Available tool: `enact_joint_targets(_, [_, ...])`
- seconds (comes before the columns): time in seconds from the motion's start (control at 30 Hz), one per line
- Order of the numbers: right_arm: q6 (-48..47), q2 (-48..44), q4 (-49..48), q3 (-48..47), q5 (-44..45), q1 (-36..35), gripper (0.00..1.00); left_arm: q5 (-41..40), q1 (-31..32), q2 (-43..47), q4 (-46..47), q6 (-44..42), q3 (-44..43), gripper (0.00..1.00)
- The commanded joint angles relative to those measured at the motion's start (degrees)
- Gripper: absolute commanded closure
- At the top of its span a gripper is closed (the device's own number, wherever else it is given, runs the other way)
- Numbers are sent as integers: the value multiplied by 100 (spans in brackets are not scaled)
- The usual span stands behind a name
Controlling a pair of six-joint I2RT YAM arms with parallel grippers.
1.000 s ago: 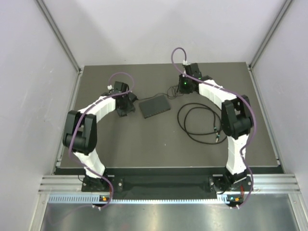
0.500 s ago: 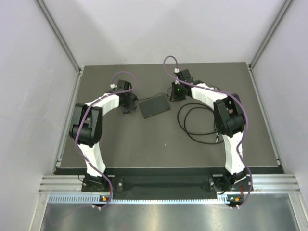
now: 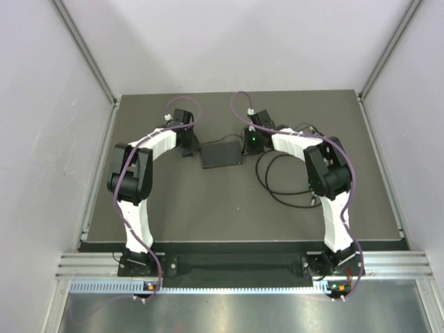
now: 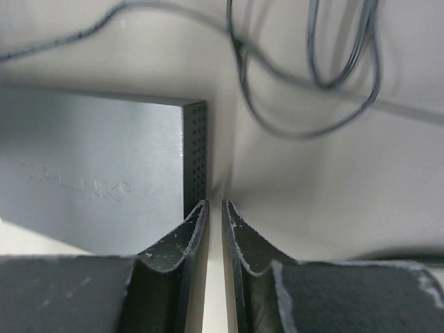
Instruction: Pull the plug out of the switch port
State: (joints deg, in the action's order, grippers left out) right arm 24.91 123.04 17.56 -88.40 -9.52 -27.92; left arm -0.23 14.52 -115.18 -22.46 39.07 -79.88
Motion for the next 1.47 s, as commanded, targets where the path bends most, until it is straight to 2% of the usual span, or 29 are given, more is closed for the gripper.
enact_joint_targets(0.0, [163,-359,-156,367,-112,-301,85,260,77,-277,-162,-75,-230,56])
enact_joint_targets(0.13, [252,-527,-253,604,-164,-345,84,357,94,-304,-207,-180,-283,55])
enact_joint_targets(0.2, [234,-597,-87,596,54,-319,84,174,103,-278,-548,-198,-379,54])
enact_joint_targets(0.23, [208,-623,-8,596,177,-276,84,-184,95,-103,-575,-198,-362,52])
enact_joint_targets(0.37, [-82,-1070,159,684,510,-117,80,-678,7,635,-452,-312,217,43])
enact_joint_targets(0.47, [-398,-1537,414,780,925,-108,73,-917,-11,1154,-654,-435,358,37])
enact_joint_targets(0.5, [-547,-1668,537,815,1056,-108,66,-944,-11,1303,-707,-444,411,35])
enact_joint_targets(0.57, [-740,-2097,695,964,1162,-117,58,-918,-11,1786,-760,-470,604,29])
enact_joint_targets(0.6, [-776,-2274,722,1069,1154,-108,50,-839,-11,1962,-743,-497,692,21])
enact_joint_targets(0.63, [-803,-2641,722,1332,1154,-108,42,-751,-11,2294,-699,-532,875,16])
enact_joint_targets(0.67, [-838,-2828,696,1482,1128,-108,39,-498,-11,2472,-672,-636,973,8])
enact_joint_targets(0.7, [-847,-2995,661,1640,1128,-108,25,-339,-11,2839,-646,-681,1087,1])
enact_joint_targets(0.73, [-830,-3284,643,1929,1162,-117,23,-181,-11,3017,-524,-734,1341,1])
enact_joint_targets(0.8, [-821,-3558,556,2377,1128,-117,1,458,-11,3603,-366,-769,1649,1])
enact_joint_targets(0.93, [-786,-4173,257,3054,822,-117,0,1550,-11,4494,319,-690,2728,1])
enact_joint_targets(1.0, [-637,-4402,11,3476,776,-134,0,2207,-2,4888,969,-533,3152,1])
enact_joint_targets(1.07, [-357,-4780,-182,3750,846,-170,0,2552,-2,5065,1330,-288,3653,1])
enact_joint_targets(1.23, [-56,-5395,-393,4374,830,-170,0,2853,50,5646,1964,48,4444,1])
enact_joint_targets(1.4, [85,-5466,-673,4787,610,-178,0,3116,86,6137,2201,136,5006,1])
enact_joint_targets(1.43, [85,-5562,-823,4875,339,-170,0,3230,94,6226,2646,240,5113,1])
